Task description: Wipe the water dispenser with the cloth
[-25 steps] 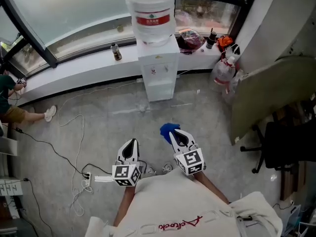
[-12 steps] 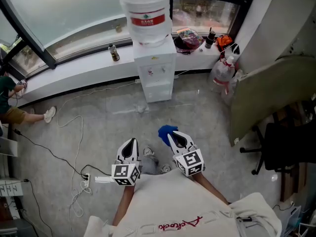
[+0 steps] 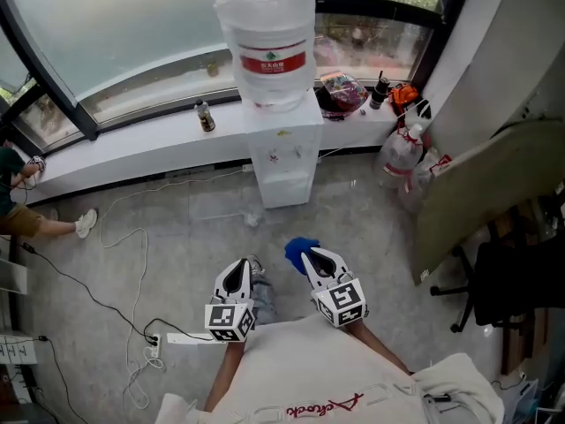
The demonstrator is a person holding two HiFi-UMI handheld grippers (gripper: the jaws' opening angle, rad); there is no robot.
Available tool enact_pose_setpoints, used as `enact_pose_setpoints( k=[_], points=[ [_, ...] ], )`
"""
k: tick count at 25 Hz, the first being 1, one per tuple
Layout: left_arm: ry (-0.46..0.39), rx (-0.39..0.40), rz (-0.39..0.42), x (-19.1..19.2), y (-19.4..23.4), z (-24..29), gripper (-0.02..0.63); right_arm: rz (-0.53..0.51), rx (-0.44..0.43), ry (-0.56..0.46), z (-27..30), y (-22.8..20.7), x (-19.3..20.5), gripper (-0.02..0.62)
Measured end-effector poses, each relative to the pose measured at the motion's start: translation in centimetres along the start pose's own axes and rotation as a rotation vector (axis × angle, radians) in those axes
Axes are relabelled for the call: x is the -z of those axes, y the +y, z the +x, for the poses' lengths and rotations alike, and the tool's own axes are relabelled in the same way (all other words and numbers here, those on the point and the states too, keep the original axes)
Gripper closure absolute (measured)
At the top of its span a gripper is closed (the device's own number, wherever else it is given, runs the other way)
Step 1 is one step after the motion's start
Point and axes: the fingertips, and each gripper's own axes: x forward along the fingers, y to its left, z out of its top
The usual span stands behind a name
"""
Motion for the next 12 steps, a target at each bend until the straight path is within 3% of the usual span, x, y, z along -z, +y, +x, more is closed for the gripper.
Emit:
enact_pose_setpoints(
  k=[12],
  points=[
    [-0.010,0.048,-0.006,-7.1,12.3,10.1,0.594,-0.012,0.053,0.003,15.5,-2.4,-6.7,0.557]
  ],
)
